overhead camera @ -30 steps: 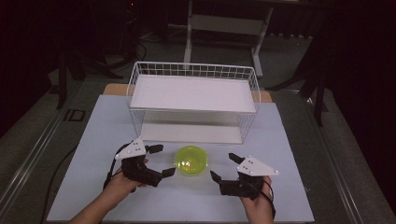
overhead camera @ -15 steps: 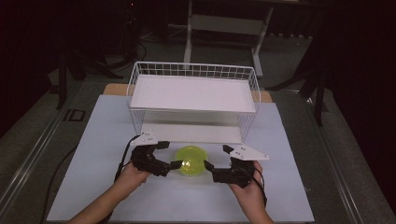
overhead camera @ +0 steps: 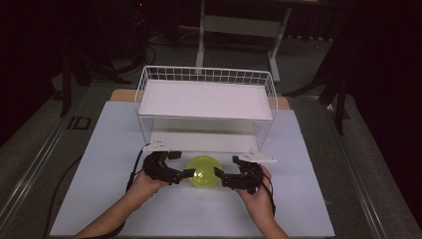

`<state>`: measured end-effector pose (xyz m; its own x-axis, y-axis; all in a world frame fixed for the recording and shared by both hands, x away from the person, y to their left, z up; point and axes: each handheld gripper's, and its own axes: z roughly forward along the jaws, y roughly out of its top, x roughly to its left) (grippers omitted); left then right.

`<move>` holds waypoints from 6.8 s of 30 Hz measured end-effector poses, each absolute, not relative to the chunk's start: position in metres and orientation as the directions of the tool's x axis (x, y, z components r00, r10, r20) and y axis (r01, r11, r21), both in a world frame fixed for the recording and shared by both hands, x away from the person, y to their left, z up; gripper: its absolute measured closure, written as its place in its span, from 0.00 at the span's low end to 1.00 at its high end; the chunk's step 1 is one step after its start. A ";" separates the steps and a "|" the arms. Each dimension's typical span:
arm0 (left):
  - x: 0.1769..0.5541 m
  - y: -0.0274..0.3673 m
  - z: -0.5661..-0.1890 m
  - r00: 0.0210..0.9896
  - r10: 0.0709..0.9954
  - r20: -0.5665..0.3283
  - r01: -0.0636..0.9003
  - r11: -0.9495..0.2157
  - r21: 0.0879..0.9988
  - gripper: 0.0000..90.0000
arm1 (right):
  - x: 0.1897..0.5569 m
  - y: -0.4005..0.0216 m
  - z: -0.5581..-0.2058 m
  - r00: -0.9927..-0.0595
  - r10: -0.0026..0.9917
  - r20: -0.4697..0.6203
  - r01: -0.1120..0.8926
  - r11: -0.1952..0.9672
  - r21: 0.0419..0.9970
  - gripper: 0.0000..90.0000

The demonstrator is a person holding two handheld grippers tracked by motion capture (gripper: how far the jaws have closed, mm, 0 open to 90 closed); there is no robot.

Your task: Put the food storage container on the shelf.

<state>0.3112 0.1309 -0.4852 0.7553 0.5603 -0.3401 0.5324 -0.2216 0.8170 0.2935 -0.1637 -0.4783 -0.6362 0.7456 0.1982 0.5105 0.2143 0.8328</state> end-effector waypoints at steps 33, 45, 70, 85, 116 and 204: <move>0.303 0.128 -0.510 0.659 0.570 -0.491 0.693 -0.206 0.691 0.73 | 0.294 -0.157 -0.497 -0.587 0.738 0.333 0.655 0.192 0.731 0.75; 0.292 0.136 -0.508 0.658 0.591 -0.466 0.675 -0.190 0.713 0.91 | 0.283 -0.153 -0.489 -0.607 0.716 0.344 0.644 0.189 0.741 0.89; 0.335 0.128 -0.490 0.603 0.609 -0.515 0.647 0.003 0.762 0.92 | 0.330 -0.157 -0.472 -0.544 0.773 0.327 0.569 0.053 0.821 0.87; 0.361 0.119 -0.502 0.542 0.666 -0.512 0.655 0.048 0.754 0.92 | 0.364 -0.153 -0.485 -0.499 0.811 0.306 0.571 0.042 0.820 0.86; 0.386 0.120 -0.508 0.426 0.658 -0.621 0.703 0.192 0.685 0.80 | 0.378 -0.153 -0.494 -0.454 0.837 0.307 0.573 0.010 0.820 0.75; 0.260 0.137 -0.481 0.787 0.594 -0.165 0.311 -0.151 0.938 0.01 | 0.302 -0.129 -0.492 -0.719 0.684 0.127 0.421 0.282 0.862 0.16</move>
<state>0.2595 0.1371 -0.4806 0.7873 0.5940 -0.1652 0.3108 -0.1509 0.9384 0.3020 -0.1291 -0.4925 -0.7186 0.6837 0.1270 0.4209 0.2823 0.8621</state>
